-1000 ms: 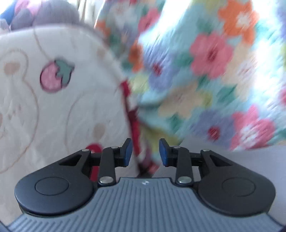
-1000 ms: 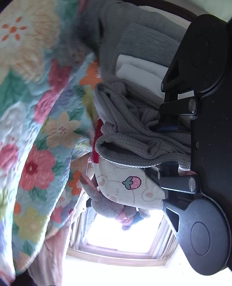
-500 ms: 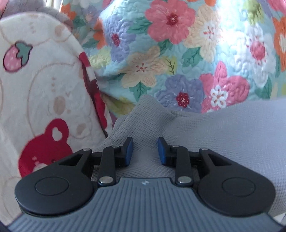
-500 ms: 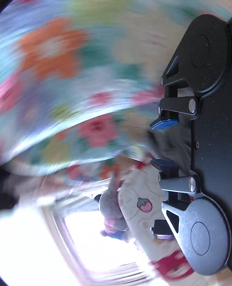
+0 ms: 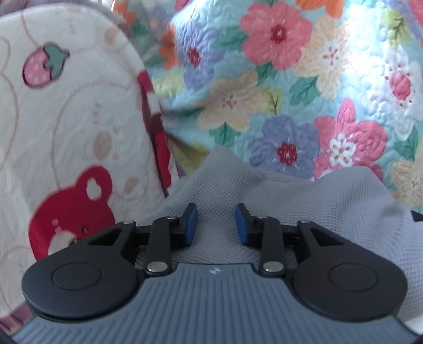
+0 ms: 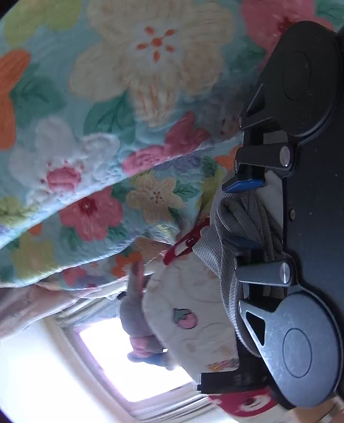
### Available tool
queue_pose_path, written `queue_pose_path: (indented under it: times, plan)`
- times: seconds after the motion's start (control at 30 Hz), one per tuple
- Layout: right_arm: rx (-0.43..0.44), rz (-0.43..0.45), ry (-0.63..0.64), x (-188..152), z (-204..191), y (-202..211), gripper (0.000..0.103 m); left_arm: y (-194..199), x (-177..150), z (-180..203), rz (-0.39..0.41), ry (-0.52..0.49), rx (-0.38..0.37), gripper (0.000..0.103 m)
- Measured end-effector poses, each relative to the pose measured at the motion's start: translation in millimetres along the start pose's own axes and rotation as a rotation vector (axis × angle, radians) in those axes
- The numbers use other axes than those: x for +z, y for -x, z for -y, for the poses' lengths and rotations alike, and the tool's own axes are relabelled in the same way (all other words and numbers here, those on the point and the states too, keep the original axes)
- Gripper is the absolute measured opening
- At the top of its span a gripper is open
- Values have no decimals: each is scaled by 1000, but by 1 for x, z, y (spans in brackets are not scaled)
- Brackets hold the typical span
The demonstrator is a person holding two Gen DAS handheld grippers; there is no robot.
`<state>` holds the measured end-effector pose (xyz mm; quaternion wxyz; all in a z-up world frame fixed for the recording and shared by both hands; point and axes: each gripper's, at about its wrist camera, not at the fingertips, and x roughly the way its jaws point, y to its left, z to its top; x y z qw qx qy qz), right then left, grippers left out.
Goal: Fold clothes
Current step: 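Lower the shirt onto the clothes stack and open both grippers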
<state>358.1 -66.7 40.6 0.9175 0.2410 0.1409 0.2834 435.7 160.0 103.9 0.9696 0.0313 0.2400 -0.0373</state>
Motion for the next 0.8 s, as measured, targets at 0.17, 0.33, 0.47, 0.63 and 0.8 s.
queue_pose_path:
  times: [0.17, 0.33, 0.47, 0.63, 0.8]
  plan:
    - [-2, -23, 53, 4, -14, 11, 42, 6, -4, -11, 47, 28, 180, 48]
    - [44, -39, 97, 43, -37, 18, 44, 14, -7, -17, 61, 26, 114, 48]
    - [136, -118, 188, 83, -62, -11, 66, 18, -9, -16, 70, 14, 88, 48]
    - [54, -398, 282, 67, -60, -74, 67, 24, -12, -14, 136, -6, 150, 51]
    - [54, -342, 51, 45, -20, -67, 68, 32, -13, -30, 125, 97, 243, 61]
